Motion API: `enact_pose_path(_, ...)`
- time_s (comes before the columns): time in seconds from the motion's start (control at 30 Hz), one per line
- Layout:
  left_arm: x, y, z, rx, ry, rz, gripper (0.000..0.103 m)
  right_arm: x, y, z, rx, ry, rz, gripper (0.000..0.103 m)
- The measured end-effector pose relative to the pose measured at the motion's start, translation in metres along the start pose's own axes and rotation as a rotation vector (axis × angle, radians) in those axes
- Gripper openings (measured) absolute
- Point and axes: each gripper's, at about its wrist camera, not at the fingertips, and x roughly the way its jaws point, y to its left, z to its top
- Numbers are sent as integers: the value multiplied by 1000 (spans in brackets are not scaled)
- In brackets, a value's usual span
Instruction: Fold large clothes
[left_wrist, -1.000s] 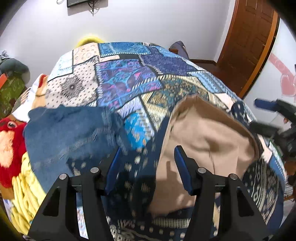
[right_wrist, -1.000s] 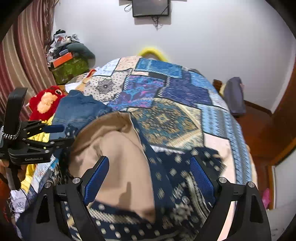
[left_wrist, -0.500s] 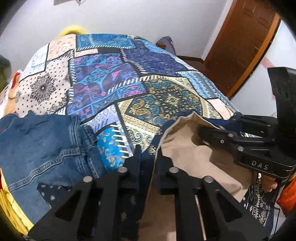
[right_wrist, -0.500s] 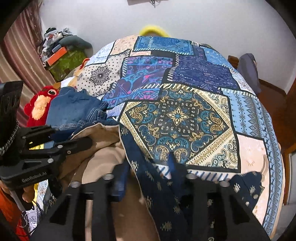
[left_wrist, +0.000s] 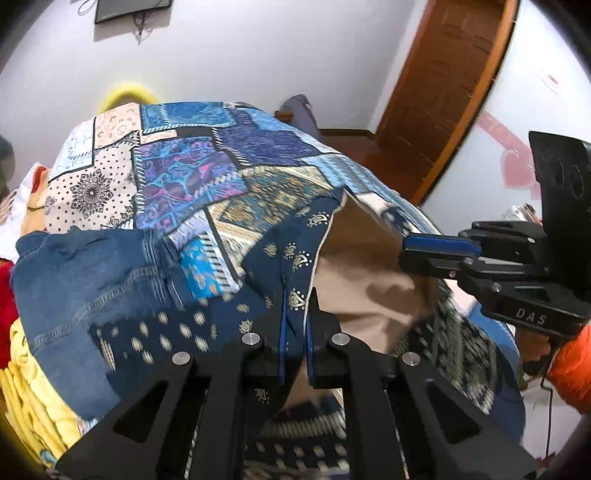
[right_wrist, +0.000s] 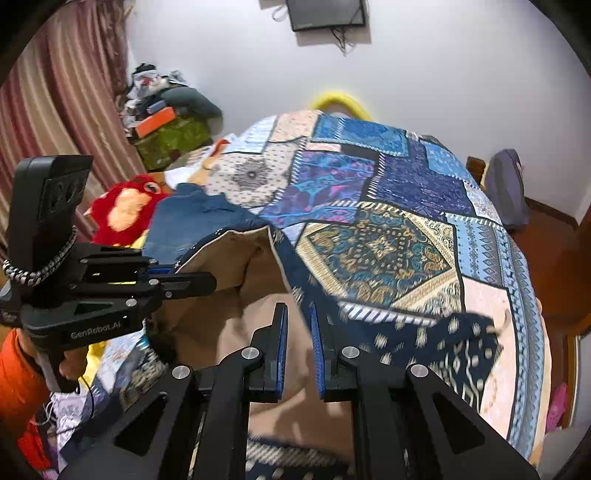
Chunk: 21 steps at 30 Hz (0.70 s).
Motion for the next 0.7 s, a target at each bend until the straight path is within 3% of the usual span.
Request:
enact_pose_path(0.2, -24, -36, -44, 56, 32, -23, 8, -42, 24, -39, -46, -11, -37, 10)
enact_pose_path(0.47, -18, -68, -104, 100, 129, -90, 8, -91, 21, -83, -13, -29, -115, 10)
enact_pose_path(0.7, -7, -72, -155, 83, 221, -58, 8, -112, 4, -111, 40, -26, -161, 10)
